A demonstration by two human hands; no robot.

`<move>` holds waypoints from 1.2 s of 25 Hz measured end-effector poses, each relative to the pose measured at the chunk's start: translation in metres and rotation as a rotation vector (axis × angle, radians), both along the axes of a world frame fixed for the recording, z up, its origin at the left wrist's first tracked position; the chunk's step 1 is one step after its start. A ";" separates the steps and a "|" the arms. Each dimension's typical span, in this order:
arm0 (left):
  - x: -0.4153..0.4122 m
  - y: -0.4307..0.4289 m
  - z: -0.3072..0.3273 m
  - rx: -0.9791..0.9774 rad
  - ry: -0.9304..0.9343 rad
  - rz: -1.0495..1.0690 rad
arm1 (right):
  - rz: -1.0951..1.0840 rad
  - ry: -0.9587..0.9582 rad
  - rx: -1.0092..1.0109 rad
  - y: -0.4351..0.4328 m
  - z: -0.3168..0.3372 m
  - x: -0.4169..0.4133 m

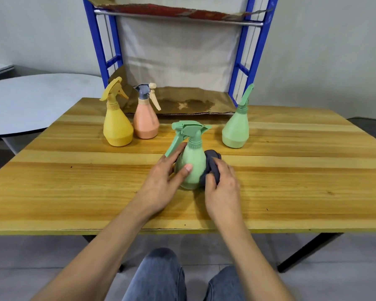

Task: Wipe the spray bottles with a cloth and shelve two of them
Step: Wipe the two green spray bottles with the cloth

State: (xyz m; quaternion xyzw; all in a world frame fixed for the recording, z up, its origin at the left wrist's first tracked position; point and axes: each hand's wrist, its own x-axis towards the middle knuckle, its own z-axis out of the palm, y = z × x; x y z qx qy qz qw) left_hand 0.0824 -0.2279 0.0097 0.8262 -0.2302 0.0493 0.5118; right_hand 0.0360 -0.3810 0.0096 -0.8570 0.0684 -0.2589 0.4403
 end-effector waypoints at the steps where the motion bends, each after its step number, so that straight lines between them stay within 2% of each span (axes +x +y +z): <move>1: -0.001 -0.001 0.000 -0.005 -0.003 -0.002 | 0.002 0.027 -0.016 -0.004 -0.001 0.000; 6: 0.001 -0.002 -0.003 -0.030 -0.018 -0.016 | 0.061 -0.120 -0.039 0.002 0.017 0.011; 11: 0.004 -0.001 -0.006 -0.033 0.005 -0.001 | 0.051 0.029 -0.048 -0.015 -0.004 0.010; 16: 0.003 -0.002 -0.008 -0.033 -0.014 0.004 | 0.087 -0.141 0.016 0.007 0.029 0.016; 19: 0.004 -0.003 -0.008 -0.008 -0.051 0.032 | 0.058 -0.092 0.009 0.005 0.010 0.007; 21: 0.003 -0.008 -0.009 0.015 -0.048 0.096 | 0.066 -0.015 -0.039 -0.009 -0.007 0.002; 24: -0.015 -0.023 -0.011 0.060 -0.112 0.298 | 0.114 -0.006 -0.080 -0.022 -0.019 -0.002; 27: -0.019 -0.036 -0.003 -0.033 -0.134 0.430 | 0.118 -0.016 -0.070 -0.018 -0.020 -0.003; 30: -0.005 -0.038 0.006 -0.133 -0.067 0.437 | 0.125 -0.011 -0.067 -0.019 -0.020 -0.003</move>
